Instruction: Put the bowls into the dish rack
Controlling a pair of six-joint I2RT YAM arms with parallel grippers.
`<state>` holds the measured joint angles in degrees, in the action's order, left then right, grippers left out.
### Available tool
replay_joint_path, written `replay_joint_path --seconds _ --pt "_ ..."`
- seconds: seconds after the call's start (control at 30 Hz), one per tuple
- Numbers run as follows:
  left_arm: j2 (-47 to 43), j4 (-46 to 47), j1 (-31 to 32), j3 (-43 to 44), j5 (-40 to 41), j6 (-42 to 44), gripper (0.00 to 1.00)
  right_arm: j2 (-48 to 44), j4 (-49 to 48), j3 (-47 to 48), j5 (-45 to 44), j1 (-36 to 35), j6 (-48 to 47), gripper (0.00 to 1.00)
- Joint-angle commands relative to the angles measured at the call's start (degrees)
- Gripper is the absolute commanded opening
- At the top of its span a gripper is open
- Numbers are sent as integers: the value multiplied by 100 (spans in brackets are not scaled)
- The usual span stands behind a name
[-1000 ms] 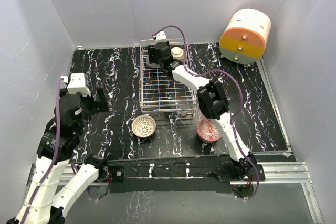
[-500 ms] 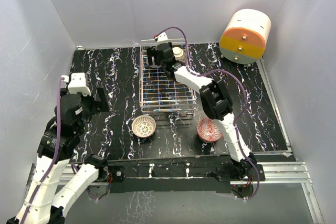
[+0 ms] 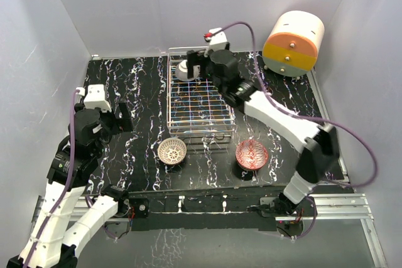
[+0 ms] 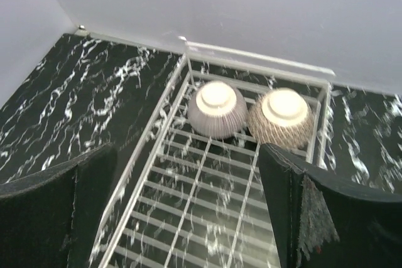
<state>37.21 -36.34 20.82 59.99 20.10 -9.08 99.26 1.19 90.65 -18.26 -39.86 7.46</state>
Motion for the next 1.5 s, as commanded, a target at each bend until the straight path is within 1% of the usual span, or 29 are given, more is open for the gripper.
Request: replay_joint_path --seconds 0.0,0.13,0.17,0.2,0.23,0.3,0.43,0.57,0.7,0.83,0.9,0.93,1.0,1.03,1.1,1.27,1.37,1.47 --pt "92 142 19 110 -138 -127 97 -1455 1246 -1036 -261 -10 621 99" --pt "92 235 23 136 -277 -125 97 -2545 2647 -1771 -336 -28 1247 99" --pt "100 242 19 150 -302 -114 97 -2749 3151 -1897 -298 -36 1420 98" --pt "110 250 21 165 -320 -105 97 -2938 3377 -2007 -269 -40 1591 98" --pt "115 250 24 177 -341 -96 97 -3137 3792 -2131 -216 -63 1783 95" --pt "112 273 19 176 -373 -94 97 -3480 4255 -2386 -85 -119 2116 90" --pt "76 398 23 50 -466 -126 97 -3907 4856 -2943 319 -251 2614 86" --pt "75 482 19 -36 -577 -198 97 -4105 4933 -3563 518 -616 3132 83" --pt "63 454 19 -36 -560 -185 97 -4089 4894 -3906 414 -1075 3555 78" --pt "17 422 20 -47 -524 -155 97 -3948 4726 -4290 516 -1248 3729 76" --pt "-2 417 18 -72 -528 -172 97 -3897 4642 -4404 428 -1275 3797 71" --pt "-11 411 20 -74 -531 -179 97 -3889 4637 -4437 331 -1283 3841 67" --pt "-21 385 23 -70 -537 -182 97 -3890 4682 -4487 28 -1278 3959 56" --pt "-29 370 25 -74 -525 -174 97 -3882 4650 -4505 -99 -1279 3981 53" --pt "-38 349 19 -67 -492 -148 97 -3816 4532 -4553 -207 -1279 3927 53" --pt "-52 304 20 -55 -441 -120 97 -3530 4335 -4656 -20 -1279 3864 53" --pt "-87 304 19 -72 -428 -129 97 -3509 4304 -4758 -45 -1279 3899 53" --pt "-126 292 20 -107 -425 -146 97 -3622 4366 -4813 -191 -1279 3989 47"
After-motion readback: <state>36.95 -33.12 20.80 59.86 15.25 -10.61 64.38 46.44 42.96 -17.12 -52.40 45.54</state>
